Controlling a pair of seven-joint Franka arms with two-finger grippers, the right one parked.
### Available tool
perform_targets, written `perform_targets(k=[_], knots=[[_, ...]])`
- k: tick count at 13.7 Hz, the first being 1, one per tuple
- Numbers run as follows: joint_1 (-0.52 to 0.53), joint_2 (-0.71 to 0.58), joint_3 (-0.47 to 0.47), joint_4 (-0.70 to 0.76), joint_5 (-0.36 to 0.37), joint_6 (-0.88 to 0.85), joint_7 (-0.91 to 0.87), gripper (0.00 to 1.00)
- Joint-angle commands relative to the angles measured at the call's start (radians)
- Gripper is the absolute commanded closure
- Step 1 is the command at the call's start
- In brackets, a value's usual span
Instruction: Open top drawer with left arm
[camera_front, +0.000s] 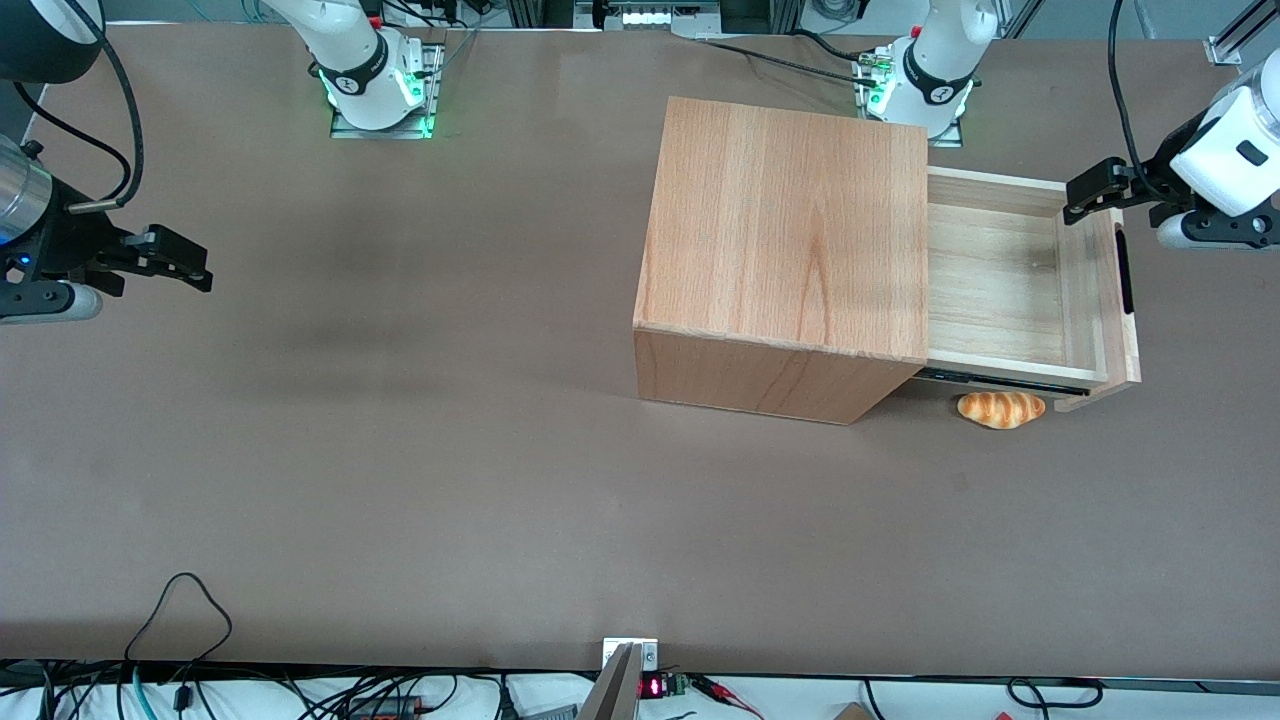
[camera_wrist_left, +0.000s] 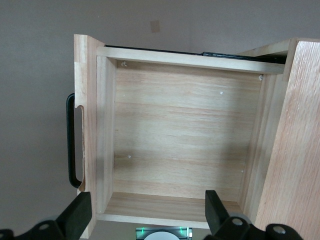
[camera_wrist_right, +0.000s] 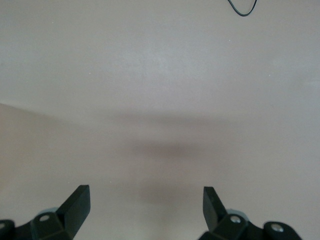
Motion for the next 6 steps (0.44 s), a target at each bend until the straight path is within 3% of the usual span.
perform_targets(k=[1,6], knots=[[-0.002,-0.026,-0.001,-0.024,0.026,0.019,-0.014,0.0],[0.012,-0.015,0.006,-0.012,0.019,0.038,-0.003,0.0]])
